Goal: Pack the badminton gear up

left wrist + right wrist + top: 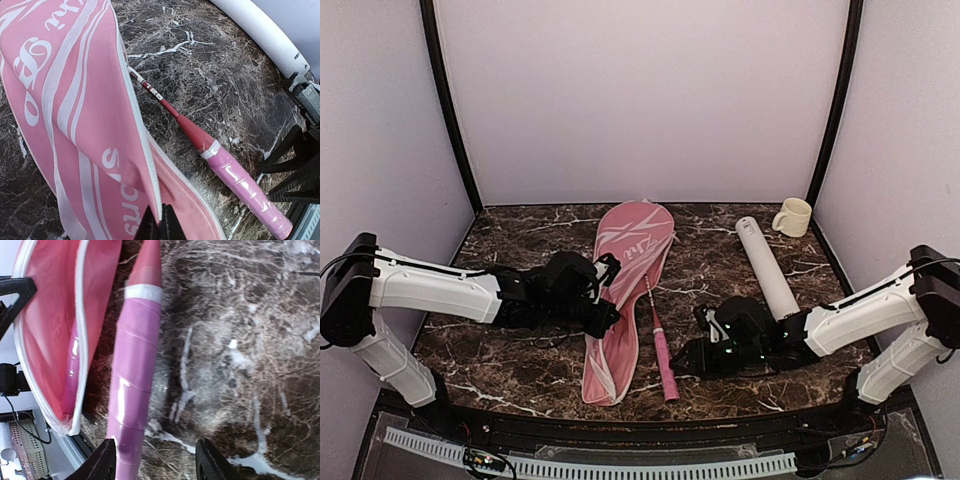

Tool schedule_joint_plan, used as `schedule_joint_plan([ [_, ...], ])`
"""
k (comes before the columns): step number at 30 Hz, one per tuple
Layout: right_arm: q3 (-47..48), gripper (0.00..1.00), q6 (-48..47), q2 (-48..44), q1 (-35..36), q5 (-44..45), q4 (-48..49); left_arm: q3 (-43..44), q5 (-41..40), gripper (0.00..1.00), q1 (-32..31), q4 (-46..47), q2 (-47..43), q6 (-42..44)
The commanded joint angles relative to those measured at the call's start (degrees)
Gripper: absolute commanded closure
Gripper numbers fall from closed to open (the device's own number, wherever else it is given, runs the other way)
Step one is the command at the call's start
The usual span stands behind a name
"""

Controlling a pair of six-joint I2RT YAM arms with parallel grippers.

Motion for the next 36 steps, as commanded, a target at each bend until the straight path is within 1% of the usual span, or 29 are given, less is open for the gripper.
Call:
schedule_joint_plan([
  [1,1.82,0.47,1.17,0.84,0.56,-1.60,3.98,1.76,-0.43,1.00,0.35,0.23,-1.03,0.19],
  [15,3.52,0.57,1.74,4.89,0.66,-5.71,7.57,1.59,-0.72,1.00,0.35,-0.06,-1.10,0.17],
  [21,3.50,0.70,3.30,5.41,0.65,-8.04,10.65,1.76,-0.56,1.00,0.39,0.12,-1.10,0.13],
  [25,3.80,0.76,4.08,4.72,0.70,-8.31,11.26,1.92,-0.06,1.00,0.35,0.21,-0.82,0.34],
  [30,4.46,0.76,3.80,5.25,0.76,-7.81,10.38,1.94,0.64,1.00,0.34,0.76,-0.33,0.45],
  [33,4.96,0.69,4.01,6.71,0.76,-6.74,8.01,2.03,0.69,1.00,0.35,0.74,-0.38,0.52],
  [36,4.96,0.66,4.34,8.22,0.76,-6.49,7.65,2.03,0.61,1.00,0.39,0.76,-0.57,0.44],
])
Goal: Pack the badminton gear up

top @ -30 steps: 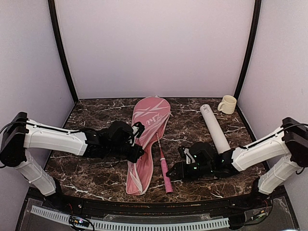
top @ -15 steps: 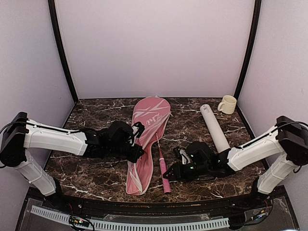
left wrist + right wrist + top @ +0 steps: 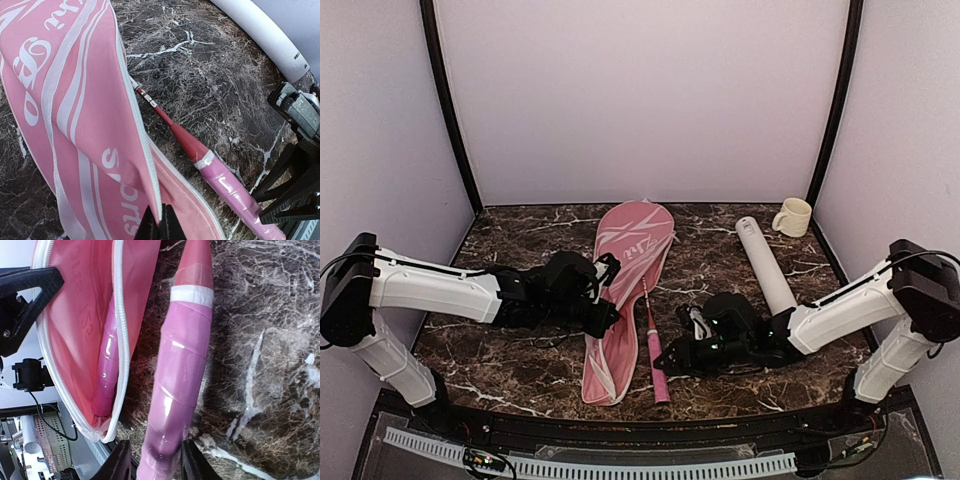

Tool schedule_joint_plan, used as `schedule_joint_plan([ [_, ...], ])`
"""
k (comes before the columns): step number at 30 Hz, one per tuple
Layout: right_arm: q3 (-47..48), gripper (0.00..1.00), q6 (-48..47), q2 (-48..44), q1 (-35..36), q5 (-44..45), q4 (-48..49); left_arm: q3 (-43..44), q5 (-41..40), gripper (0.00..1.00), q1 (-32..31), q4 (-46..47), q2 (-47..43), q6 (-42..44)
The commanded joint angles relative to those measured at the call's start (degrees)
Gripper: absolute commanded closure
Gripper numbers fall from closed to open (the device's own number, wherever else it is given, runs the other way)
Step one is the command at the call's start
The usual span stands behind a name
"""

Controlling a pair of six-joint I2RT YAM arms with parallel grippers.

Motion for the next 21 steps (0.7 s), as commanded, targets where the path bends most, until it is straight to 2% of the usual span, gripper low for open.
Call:
schedule_joint_plan([
  [1,1.36,0.65,0.33,2.92,0.43,0.59,0.13,2.03,0.44,1.00,0.33,0.79,-0.65,0.46],
  [6,2.60,0.64,-0.05,5.22,0.47,-0.75,1.21,2.11,0.34,1.00,0.35,0.62,-0.64,0.56],
  [12,3.18,0.72,-0.23,4.62,0.47,-1.44,2.49,2.12,0.34,1.00,0.39,0.42,-0.63,0.50],
  [21,4.76,0.77,2.13,-0.02,0.37,-2.70,4.05,2.94,1.00,1.00,0.38,0.67,0.32,0.82],
])
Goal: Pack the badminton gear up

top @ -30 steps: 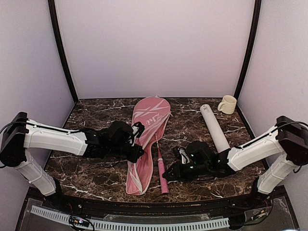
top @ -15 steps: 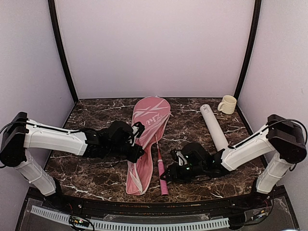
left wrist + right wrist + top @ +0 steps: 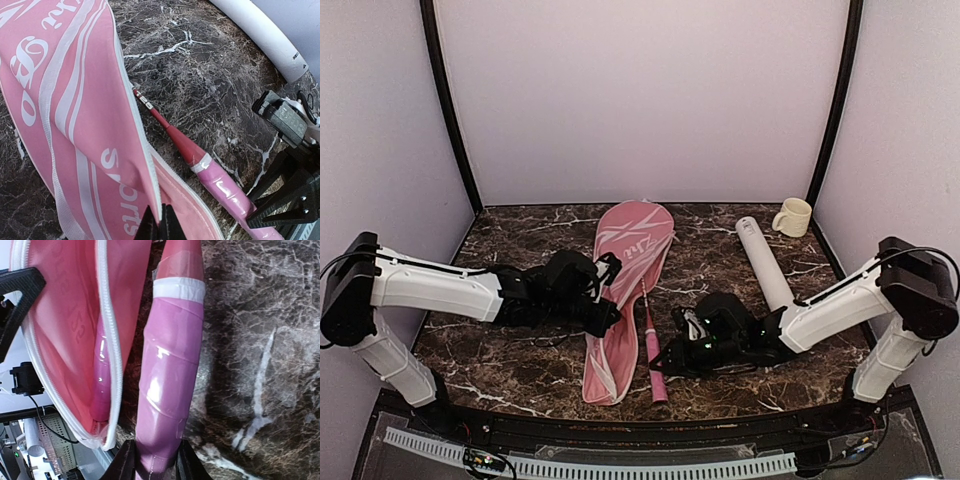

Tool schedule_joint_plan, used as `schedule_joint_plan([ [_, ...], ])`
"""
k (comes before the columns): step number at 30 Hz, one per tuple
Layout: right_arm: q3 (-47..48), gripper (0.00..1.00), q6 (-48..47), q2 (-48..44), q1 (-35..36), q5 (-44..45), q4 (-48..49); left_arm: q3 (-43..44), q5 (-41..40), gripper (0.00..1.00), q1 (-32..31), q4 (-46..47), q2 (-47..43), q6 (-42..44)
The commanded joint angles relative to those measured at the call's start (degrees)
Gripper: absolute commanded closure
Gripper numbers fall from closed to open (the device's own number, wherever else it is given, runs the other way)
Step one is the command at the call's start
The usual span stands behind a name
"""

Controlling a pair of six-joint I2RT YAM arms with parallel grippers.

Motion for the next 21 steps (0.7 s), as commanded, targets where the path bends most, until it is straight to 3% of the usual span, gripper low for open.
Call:
schedule_joint_plan([
  [1,2.89,0.78,0.27,-4.80,0.37,-1.41,3.78,2.54,0.35,1.00,0.31,0.83,0.16,0.80],
  [8,5.00,0.78,-0.65,-6.19,0.45,-1.82,3.17,3.00,0.75,1.00,0.29,1.26,1.11,1.16],
  [21,9.40,0.79,-3.91,2.12,0.42,-1.72,4.60,3.18,4.07,1.00,0.28,2.44,0.62,0.81],
])
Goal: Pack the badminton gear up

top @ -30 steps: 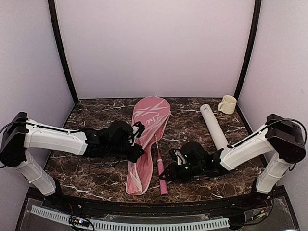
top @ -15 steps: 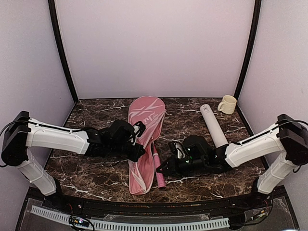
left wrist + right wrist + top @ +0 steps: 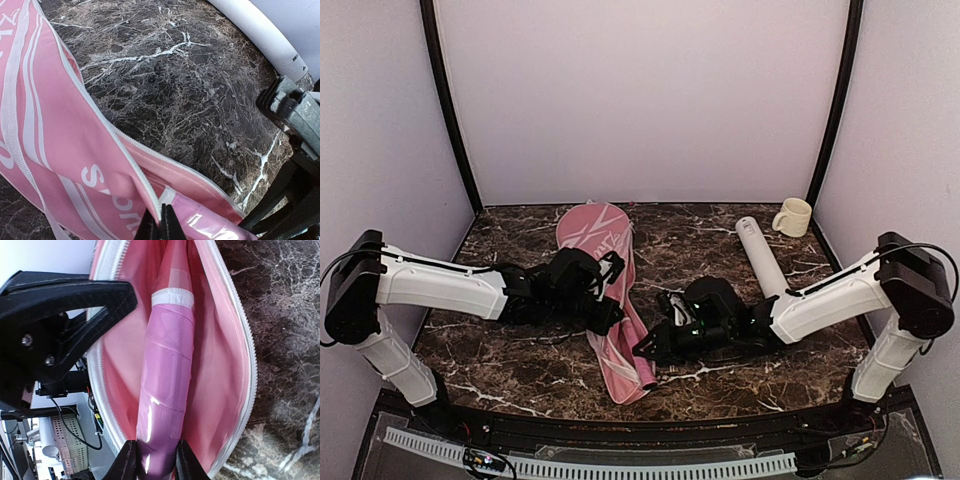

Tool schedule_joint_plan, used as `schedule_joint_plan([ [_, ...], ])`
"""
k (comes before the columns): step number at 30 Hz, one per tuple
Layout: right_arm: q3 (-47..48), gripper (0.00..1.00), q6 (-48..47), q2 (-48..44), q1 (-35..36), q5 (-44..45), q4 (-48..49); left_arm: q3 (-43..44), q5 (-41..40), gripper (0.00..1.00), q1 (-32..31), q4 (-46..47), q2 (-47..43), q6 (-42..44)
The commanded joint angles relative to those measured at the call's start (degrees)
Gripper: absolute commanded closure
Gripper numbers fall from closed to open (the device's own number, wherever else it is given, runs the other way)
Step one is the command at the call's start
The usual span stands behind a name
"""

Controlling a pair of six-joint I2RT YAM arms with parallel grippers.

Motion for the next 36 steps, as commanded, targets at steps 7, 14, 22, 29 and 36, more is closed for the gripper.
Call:
schedule_joint_plan([
  [7,4.58,0.79,-7.04,4.14,0.26,2.76,3.22,1.25,4.34,1.00,0.09,2.14,-1.48,0.42],
  [14,5.38,0.79,-9.87,6.31,-0.86,4.45,3.10,-0.22,6.56,1.00,0.05,3.67,-3.19,0.83],
  [22,6.06,0.79,-12.31,8.86,-2.28,4.70,3.45,-0.80,7.97,1.00,0.05,4.34,-4.17,1.50],
  [29,6.08,0.79,-13.55,10.72,-3.15,5.88,3.61,-1.23,8.15,1.00,0.05,4.69,-4.60,1.74],
  [36,6.75,0.79,-13.85,12.73,-3.10,4.92,3.98,0.64,4.65,1.00,0.05,-0.20,-0.41,0.46],
])
